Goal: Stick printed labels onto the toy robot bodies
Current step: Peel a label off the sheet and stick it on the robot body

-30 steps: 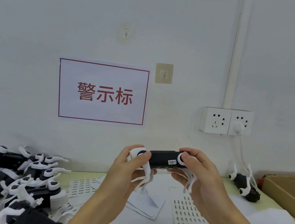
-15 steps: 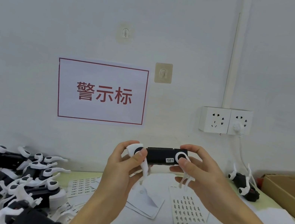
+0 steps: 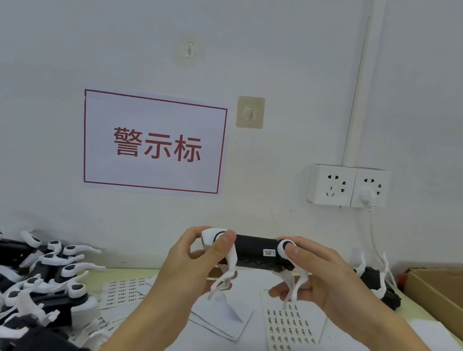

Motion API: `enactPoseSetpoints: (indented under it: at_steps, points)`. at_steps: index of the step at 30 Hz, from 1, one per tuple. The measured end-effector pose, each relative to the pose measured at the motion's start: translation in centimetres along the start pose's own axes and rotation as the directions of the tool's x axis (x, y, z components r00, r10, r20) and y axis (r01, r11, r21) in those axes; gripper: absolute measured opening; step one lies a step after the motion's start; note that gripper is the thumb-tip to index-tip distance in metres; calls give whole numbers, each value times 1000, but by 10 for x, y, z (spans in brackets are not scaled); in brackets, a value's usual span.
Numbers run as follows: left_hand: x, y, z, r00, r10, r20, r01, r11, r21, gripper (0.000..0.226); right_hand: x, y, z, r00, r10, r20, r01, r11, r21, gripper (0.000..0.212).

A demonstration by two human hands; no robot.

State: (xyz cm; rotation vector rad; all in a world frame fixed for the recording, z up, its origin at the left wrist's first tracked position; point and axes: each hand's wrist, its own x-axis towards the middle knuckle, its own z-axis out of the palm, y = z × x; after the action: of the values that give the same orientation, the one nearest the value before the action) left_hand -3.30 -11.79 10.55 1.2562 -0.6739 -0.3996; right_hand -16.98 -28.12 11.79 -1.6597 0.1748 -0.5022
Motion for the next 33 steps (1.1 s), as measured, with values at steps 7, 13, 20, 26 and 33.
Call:
enactPoseSetpoints:
  at_steps: [7,13,20,26,33]
  points:
    - [0,-9,-1,987,-154,34,152,987,48,60,2,11,-17,995,88,-50,-89,996,-18,45]
    - [10,-15,-12,988,-145,-55,148,988,52,59,-6,29,-73,910,311,-275,-295,950,100,48]
    - [17,-28,-14,986,-162,-47,166,981,103,32,-40,48,-140,752,500,-430,-395,863,314,36]
    - [19,-35,-9,973,-224,-57,229,965,126,16,-51,49,-175,567,373,-734,230,784,576,23]
    - [11,-30,2,960,-275,-59,280,954,111,11,-56,57,-180,549,141,-824,441,788,429,39]
